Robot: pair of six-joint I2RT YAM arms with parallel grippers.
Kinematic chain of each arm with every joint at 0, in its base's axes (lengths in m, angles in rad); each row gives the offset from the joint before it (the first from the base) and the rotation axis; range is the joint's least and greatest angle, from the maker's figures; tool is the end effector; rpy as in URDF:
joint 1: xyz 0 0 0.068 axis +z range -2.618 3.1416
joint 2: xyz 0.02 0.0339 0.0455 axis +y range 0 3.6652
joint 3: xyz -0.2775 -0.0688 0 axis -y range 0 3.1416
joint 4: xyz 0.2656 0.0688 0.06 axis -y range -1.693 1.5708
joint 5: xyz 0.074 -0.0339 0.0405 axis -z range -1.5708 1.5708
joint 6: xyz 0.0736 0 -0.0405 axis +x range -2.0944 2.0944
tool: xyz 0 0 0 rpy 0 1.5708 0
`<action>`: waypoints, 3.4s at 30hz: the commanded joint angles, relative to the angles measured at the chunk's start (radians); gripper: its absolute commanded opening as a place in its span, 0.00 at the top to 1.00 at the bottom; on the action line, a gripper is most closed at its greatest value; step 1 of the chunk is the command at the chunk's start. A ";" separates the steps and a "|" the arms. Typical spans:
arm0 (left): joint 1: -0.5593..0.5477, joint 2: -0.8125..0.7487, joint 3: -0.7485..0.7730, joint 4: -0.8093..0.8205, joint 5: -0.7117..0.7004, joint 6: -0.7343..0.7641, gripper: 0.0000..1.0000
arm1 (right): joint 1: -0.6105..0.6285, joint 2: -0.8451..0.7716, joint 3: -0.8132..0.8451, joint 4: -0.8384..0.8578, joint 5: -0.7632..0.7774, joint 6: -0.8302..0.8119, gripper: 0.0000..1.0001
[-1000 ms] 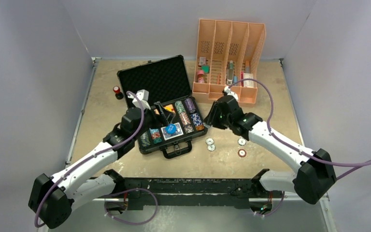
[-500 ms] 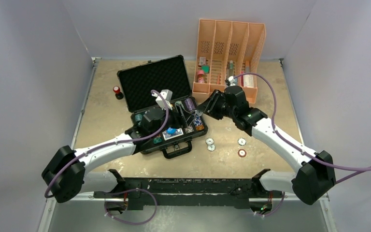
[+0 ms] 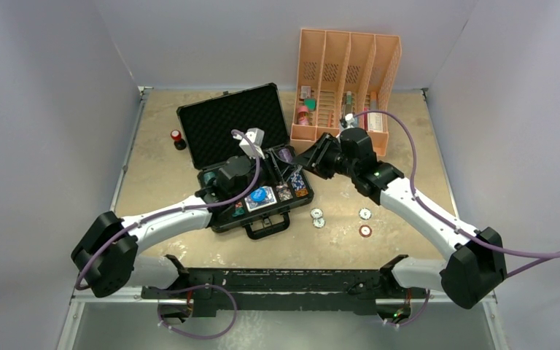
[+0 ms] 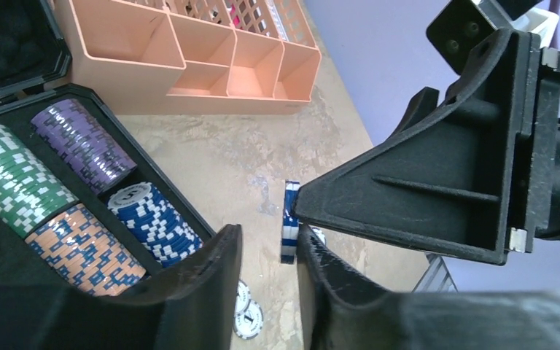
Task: Pack up texas hold em set
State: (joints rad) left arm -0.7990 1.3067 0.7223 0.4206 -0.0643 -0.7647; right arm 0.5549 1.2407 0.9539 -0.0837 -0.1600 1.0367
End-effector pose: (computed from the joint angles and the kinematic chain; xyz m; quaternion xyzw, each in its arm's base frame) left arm 0.2459 -0.2459 0.2608 -0.0077 0.7624 -0.4382 0.4761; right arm 0.2815 0.1883 0.3053 0.1524 0.8096 0.4483 0.3468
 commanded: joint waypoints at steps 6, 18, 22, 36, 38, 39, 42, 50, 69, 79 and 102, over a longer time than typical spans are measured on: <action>-0.001 0.001 0.028 0.156 0.007 0.062 1.00 | -0.018 0.018 0.031 0.057 -0.086 -0.036 0.53; -0.002 0.022 0.204 -0.298 0.007 0.657 1.00 | -0.231 -0.053 -0.013 0.007 0.015 -0.220 0.14; -0.001 0.128 0.325 -0.418 0.032 0.848 1.00 | -0.313 -0.057 -0.107 0.026 -0.051 -0.251 0.15; 0.012 0.509 0.703 -0.725 0.045 0.999 1.00 | -0.410 -0.097 -0.235 0.015 -0.048 -0.289 0.16; 0.014 0.540 0.730 -0.748 0.037 1.010 1.00 | -0.412 -0.098 -0.234 0.011 -0.043 -0.292 0.16; 0.015 0.555 0.745 -0.762 0.028 1.013 1.00 | -0.412 -0.099 -0.233 0.010 -0.041 -0.294 0.16; 0.017 0.587 0.773 -0.796 -0.007 1.016 1.00 | -0.412 -0.097 -0.230 0.006 -0.035 -0.298 0.16; 0.020 0.644 0.819 -0.856 -0.042 0.985 0.72 | -0.414 -0.088 -0.233 0.012 -0.031 -0.305 0.16; 0.046 0.556 0.768 -0.813 0.127 0.956 0.70 | -0.413 -0.084 -0.243 -0.007 0.024 -0.339 0.24; 0.046 0.592 0.773 -0.823 0.118 0.948 0.90 | -0.412 -0.085 -0.250 -0.001 0.027 -0.336 0.25; 0.046 0.645 0.764 -0.812 -0.080 0.916 1.00 | -0.412 -0.070 -0.247 -0.019 0.066 -0.335 0.26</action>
State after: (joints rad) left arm -0.7612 1.9381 1.4906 -0.4091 -0.0441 0.1650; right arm 0.1482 1.1656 0.6998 -0.1078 -0.1226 0.7166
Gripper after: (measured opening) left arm 0.005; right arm 0.746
